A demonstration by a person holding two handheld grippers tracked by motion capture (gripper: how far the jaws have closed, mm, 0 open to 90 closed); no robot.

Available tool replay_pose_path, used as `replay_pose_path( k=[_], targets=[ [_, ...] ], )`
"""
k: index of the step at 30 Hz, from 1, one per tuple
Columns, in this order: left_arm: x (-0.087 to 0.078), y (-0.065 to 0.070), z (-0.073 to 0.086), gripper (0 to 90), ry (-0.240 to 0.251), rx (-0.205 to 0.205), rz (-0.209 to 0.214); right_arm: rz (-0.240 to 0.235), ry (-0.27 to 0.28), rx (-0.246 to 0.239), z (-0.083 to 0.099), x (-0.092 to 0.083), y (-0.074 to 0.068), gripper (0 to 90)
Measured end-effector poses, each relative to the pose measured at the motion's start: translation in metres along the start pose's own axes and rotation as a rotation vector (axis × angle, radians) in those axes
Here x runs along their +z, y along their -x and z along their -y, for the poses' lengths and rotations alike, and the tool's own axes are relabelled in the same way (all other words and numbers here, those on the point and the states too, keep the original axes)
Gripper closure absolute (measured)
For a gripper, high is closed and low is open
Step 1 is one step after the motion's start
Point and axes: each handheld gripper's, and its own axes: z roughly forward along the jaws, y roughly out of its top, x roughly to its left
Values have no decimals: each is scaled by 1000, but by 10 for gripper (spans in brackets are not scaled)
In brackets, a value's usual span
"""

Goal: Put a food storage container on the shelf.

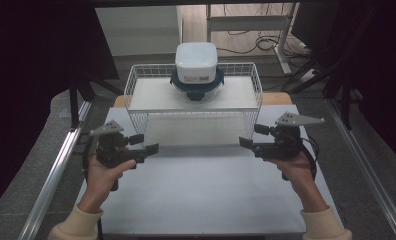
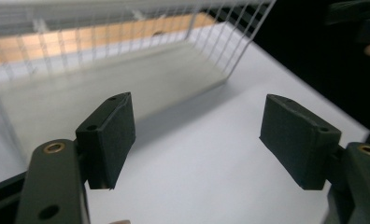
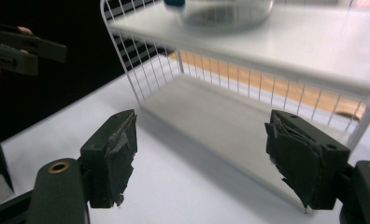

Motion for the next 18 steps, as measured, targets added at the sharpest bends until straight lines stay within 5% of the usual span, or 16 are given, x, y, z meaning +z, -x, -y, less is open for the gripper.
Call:
replay_pose_path(
  k=[11,18],
  targets=[
    [20,-20,60,267,-105,-58,-27,27,-78,14,64,13,3,244],
    [26,-23,72,260,-142,-65,-50,42,-140,17,86,22,8,244]
  ],
)
